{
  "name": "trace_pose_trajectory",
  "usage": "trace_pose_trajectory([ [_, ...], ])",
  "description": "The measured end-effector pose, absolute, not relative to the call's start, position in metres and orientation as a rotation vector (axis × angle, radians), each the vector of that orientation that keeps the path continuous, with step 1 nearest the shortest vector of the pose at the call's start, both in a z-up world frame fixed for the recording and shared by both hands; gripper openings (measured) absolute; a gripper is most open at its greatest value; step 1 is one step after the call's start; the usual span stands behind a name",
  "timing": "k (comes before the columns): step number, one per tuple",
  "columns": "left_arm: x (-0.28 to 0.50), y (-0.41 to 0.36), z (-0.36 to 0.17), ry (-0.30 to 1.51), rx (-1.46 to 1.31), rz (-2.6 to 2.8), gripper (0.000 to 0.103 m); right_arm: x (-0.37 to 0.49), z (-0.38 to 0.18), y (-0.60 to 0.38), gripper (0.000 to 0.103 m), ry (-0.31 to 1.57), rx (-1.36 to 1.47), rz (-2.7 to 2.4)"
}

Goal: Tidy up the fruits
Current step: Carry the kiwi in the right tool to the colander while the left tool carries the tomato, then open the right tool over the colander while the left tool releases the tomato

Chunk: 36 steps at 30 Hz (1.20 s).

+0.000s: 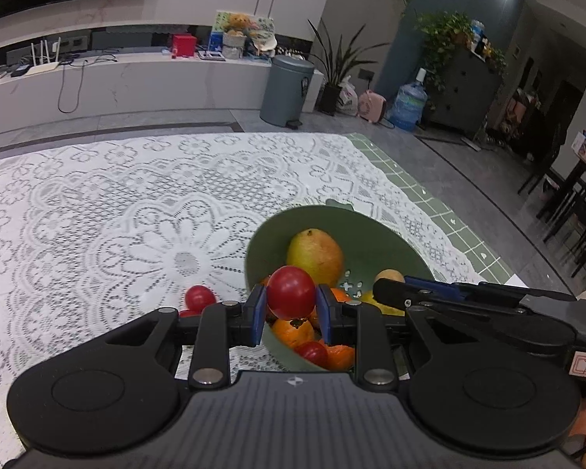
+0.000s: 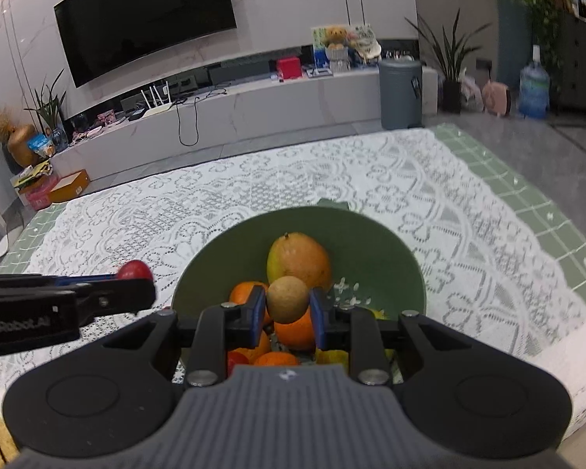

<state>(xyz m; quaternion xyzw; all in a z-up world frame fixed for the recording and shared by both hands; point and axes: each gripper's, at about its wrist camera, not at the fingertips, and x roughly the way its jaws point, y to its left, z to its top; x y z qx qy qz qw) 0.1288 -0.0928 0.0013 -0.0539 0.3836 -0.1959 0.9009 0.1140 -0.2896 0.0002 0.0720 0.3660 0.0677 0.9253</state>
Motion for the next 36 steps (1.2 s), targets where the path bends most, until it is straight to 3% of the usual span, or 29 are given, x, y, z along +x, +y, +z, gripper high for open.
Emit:
trace_pose_trajectory([
  [36, 0.174, -0.123, -0.046, 0.916, -0.054, -0.444, 0.030, 0.138, -0.022, -0.295, 0.022, 0.892, 0.202, 0.063],
])
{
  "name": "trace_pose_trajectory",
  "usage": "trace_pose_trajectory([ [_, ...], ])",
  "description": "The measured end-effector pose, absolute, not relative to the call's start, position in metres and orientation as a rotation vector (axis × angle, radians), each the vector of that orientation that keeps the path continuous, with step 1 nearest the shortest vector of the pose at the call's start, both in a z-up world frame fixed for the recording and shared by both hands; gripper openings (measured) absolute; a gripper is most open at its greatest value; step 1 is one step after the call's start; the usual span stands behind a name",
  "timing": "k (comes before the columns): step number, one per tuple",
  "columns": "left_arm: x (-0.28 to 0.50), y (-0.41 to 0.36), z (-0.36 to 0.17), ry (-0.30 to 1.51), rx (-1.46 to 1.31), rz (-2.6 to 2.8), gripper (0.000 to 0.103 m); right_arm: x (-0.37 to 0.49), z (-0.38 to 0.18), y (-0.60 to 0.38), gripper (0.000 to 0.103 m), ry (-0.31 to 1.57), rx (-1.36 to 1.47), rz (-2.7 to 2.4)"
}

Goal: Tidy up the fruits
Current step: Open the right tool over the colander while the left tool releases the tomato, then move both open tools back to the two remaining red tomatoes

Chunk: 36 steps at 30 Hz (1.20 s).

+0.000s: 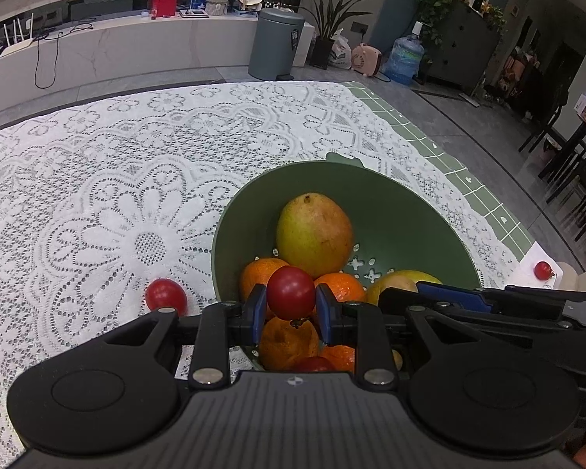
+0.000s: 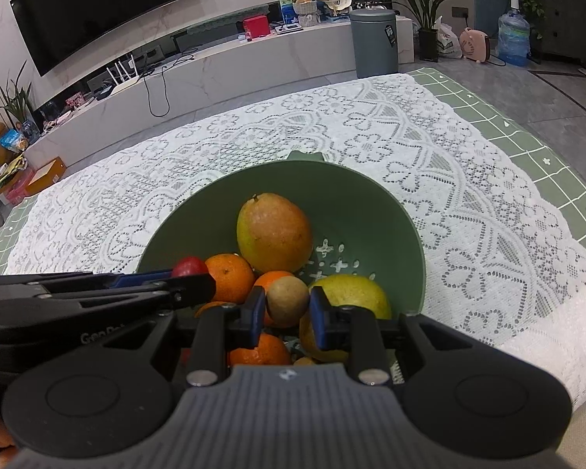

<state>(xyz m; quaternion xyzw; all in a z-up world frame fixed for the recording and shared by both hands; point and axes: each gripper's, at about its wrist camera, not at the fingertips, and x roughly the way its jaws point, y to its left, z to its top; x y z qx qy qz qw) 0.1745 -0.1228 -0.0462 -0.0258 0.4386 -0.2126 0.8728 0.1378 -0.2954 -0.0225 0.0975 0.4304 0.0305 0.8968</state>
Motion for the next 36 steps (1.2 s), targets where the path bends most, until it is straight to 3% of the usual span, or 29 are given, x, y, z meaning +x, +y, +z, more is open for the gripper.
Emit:
trace_pose_trajectory([
  [12, 0.172, -0.120, -0.043, 0.911, -0.065, -0.434, 0.034, 0.138, -0.021, -0.300, 0.023, 0.887, 0.234, 0.065],
  [17, 0.168, -0.114, -0.035, 0.892, -0.068, -0.403, 0.038, 0.136, -0.020, -0.302, 0.036, 0.871, 0.250, 0.066],
  [20, 0.166, -0.108, -0.028, 0.873, -0.091, -0.395, 0.046, 0.135, -0.019, -0.301, 0.041, 0.865, 0.252, 0.065],
  [24, 0.160, -0.100, -0.018, 0.843, -0.111, -0.387, 0.052, 0.132, -0.016, -0.301, 0.054, 0.847, 0.248, 0.056],
  [36, 0.133, -0.065, -0.004, 0.790, -0.088, -0.280, 0.055, 0.118, -0.006, -0.284, 0.055, 0.749, 0.131, 0.081],
])
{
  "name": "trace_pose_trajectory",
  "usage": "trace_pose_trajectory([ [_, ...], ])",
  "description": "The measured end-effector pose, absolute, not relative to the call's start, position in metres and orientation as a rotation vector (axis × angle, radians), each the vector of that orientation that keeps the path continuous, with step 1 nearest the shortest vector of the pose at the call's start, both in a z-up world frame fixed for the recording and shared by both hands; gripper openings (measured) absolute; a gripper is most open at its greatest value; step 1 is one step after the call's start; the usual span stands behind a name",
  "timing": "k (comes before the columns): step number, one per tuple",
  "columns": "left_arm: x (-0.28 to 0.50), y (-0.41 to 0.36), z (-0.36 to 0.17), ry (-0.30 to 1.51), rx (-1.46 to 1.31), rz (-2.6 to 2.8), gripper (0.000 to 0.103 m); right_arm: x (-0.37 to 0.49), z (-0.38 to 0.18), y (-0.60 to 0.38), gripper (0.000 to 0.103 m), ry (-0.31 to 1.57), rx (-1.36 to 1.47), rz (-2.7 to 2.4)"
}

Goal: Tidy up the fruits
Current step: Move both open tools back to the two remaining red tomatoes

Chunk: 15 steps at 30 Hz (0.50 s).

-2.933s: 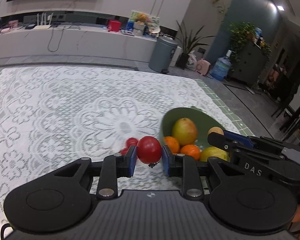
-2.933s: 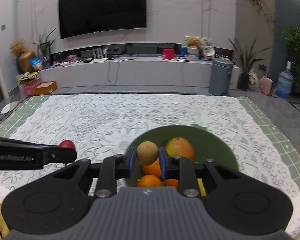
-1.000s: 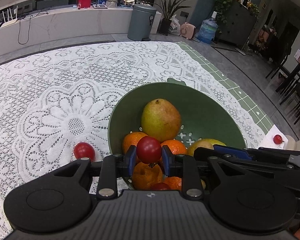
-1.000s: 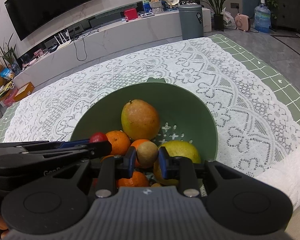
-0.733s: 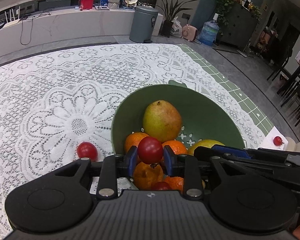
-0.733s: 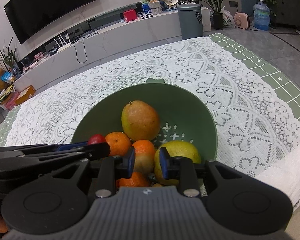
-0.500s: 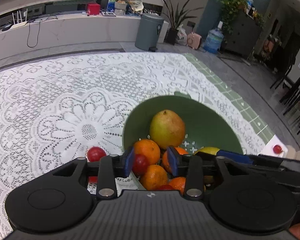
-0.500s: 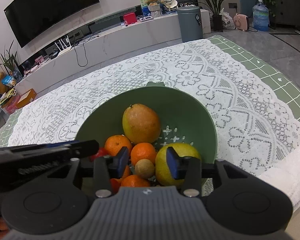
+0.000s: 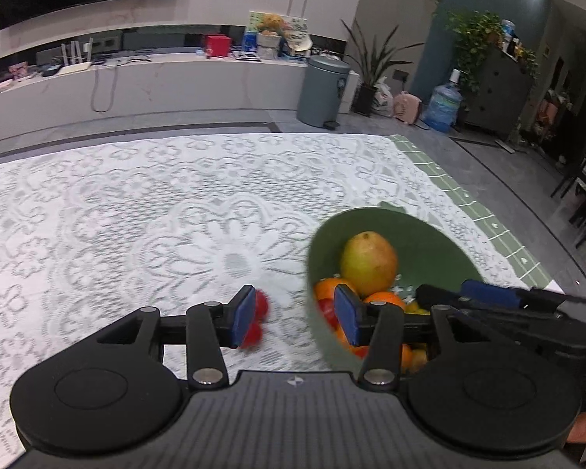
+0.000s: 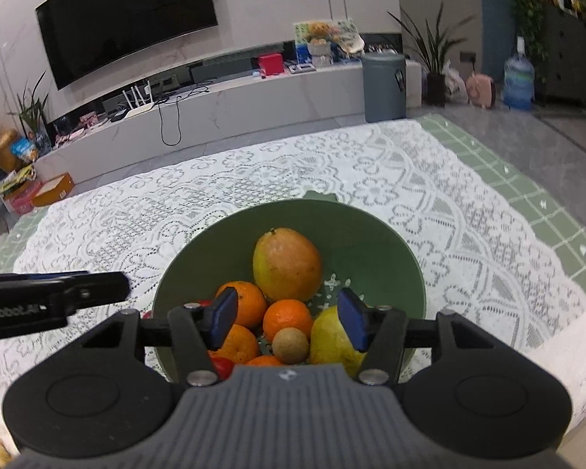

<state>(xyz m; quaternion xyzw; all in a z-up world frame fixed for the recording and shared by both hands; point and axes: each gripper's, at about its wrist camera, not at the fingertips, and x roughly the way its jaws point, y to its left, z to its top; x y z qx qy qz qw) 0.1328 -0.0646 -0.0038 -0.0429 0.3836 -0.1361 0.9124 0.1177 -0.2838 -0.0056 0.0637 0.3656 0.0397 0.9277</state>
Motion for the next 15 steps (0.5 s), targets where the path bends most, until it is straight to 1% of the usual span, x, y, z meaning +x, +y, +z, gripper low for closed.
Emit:
trace_pose_trajectory([
  [13, 0.107, -0.007, 0.001, 0.760, -0.084, -0.242, 0.055, 0.098, 0.006, -0.240, 0.053, 0.621, -0.050, 0.287],
  [14, 0.106, -0.003, 0.000, 0.759, -0.082, -0.244, 0.055, 0.097, 0.006, -0.236, 0.053, 0.613, -0.058, 0.307],
  [15, 0.105, 0.000, -0.001, 0.759, -0.081, -0.246, 0.055, 0.096, 0.006, -0.231, 0.050, 0.607, -0.069, 0.326],
])
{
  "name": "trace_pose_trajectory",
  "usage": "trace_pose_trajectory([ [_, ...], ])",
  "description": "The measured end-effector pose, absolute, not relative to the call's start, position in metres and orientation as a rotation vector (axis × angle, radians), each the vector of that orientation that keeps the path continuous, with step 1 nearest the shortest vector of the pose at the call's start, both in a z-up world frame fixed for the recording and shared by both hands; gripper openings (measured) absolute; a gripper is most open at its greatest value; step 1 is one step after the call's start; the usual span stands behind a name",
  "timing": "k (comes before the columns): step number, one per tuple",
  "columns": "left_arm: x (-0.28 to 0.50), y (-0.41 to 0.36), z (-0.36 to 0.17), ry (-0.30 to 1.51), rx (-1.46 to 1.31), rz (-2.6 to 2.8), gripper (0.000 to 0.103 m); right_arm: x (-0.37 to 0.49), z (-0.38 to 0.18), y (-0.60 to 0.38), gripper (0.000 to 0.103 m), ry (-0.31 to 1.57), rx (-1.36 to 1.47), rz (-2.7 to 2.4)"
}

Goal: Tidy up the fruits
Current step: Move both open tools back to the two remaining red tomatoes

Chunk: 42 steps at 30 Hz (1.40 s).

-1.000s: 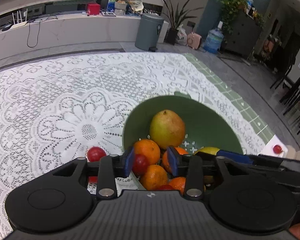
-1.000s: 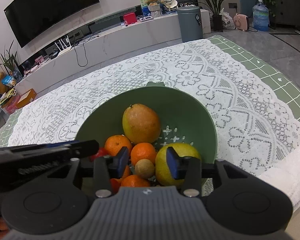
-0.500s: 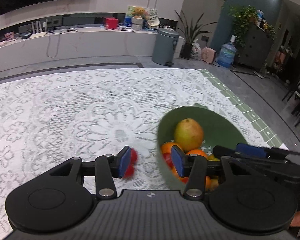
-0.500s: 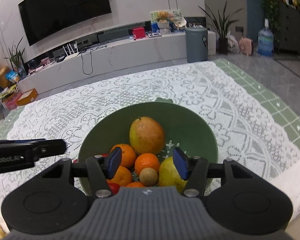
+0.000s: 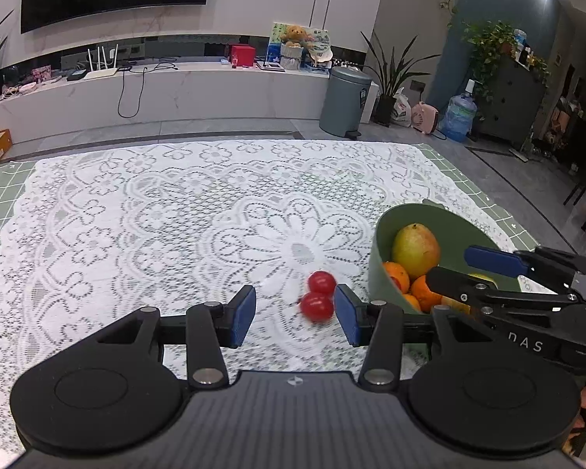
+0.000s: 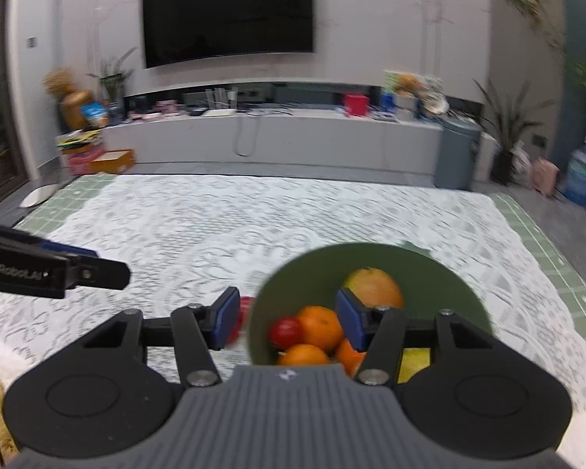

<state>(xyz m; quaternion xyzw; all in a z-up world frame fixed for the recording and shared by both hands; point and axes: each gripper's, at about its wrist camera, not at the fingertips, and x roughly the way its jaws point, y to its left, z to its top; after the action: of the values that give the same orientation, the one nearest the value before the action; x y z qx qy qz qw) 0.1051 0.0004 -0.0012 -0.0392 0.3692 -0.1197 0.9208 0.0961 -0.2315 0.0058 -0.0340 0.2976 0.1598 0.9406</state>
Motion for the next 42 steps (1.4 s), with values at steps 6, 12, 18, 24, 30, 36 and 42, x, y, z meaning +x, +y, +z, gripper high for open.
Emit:
trace_pose_trajectory([
  [6, 0.102, 0.017, -0.014, 0.763, -0.074, -0.252, 0.055, 0.090, 0.000, -0.201, 0.045, 0.607, -0.137, 0.392],
  [12, 0.102, 0.028, -0.030, 0.761, -0.064, -0.285, 0.055, 0.081, -0.011, -0.164, 0.038, 0.603, -0.283, 0.431],
  [18, 0.108, 0.035, -0.046, 0.782, -0.094, -0.319, 0.055, 0.079, -0.021, -0.147, 0.031, 0.610, -0.394, 0.440],
  [24, 0.118, 0.032, -0.060, 0.813, -0.096, -0.353, 0.053, 0.088, -0.029, -0.143, 0.025, 0.654, -0.405, 0.433],
  [30, 0.124, 0.029, -0.066, 0.822, -0.096, -0.348, 0.053, 0.096, -0.040, -0.127, 0.025, 0.678, -0.470, 0.415],
  [36, 0.126, 0.036, -0.069, 0.827, -0.116, -0.277, 0.052, 0.111, -0.051, -0.115, 0.025, 0.714, -0.485, 0.379],
  [42, 0.131, 0.044, -0.072, 0.832, -0.148, -0.218, 0.052, 0.123, -0.062, -0.103, 0.026, 0.736, -0.543, 0.311],
])
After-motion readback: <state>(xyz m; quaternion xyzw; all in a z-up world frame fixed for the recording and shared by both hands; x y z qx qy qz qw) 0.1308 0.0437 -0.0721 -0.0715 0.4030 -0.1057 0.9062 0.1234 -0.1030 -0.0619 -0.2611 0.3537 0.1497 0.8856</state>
